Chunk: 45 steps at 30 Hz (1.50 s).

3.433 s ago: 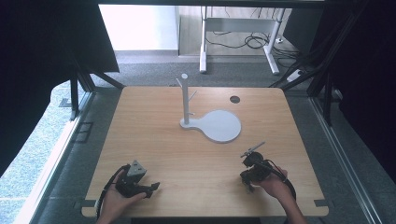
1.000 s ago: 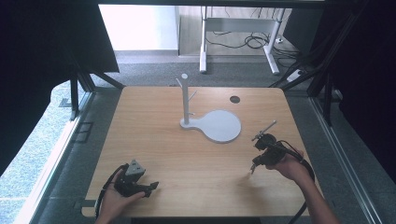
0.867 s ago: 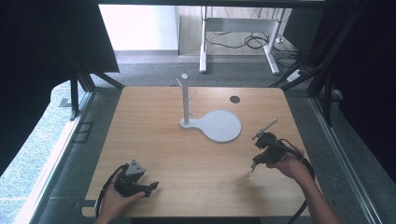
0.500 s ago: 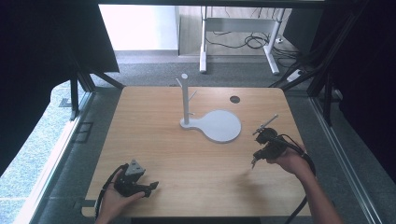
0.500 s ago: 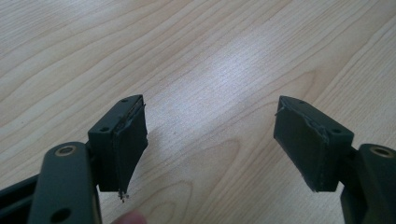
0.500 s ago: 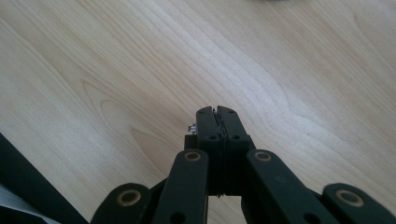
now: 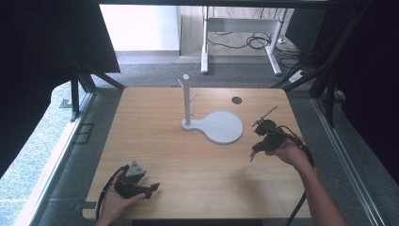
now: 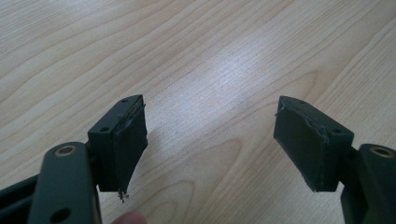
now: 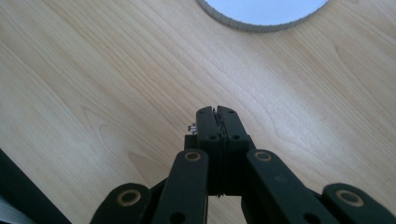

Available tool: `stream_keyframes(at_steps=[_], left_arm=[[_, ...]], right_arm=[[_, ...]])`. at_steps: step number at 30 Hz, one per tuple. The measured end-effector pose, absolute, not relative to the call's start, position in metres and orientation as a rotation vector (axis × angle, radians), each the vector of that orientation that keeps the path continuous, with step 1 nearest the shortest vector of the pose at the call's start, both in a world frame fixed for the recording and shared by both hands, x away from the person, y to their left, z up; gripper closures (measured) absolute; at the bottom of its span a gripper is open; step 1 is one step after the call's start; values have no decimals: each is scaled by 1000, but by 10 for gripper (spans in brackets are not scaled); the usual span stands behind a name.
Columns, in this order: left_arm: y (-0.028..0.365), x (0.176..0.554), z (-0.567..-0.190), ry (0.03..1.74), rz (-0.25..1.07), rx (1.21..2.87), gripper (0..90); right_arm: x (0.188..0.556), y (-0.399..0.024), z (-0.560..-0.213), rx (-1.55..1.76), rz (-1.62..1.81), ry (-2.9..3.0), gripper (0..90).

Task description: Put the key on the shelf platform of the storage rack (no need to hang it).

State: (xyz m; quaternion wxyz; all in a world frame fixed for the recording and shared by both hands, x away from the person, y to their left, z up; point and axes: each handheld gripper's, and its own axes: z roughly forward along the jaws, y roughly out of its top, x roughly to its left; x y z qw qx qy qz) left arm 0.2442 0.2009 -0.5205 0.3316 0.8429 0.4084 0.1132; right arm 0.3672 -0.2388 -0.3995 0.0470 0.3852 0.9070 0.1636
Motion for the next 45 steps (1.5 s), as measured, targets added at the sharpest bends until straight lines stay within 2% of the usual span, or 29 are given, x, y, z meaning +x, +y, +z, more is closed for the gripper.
stream_keyframes(at_steps=[45], left_arm=[[203,245,-522,1082,292,2195,259]], right_arm=[[425,-197,-384,1129,544,2764,899]])
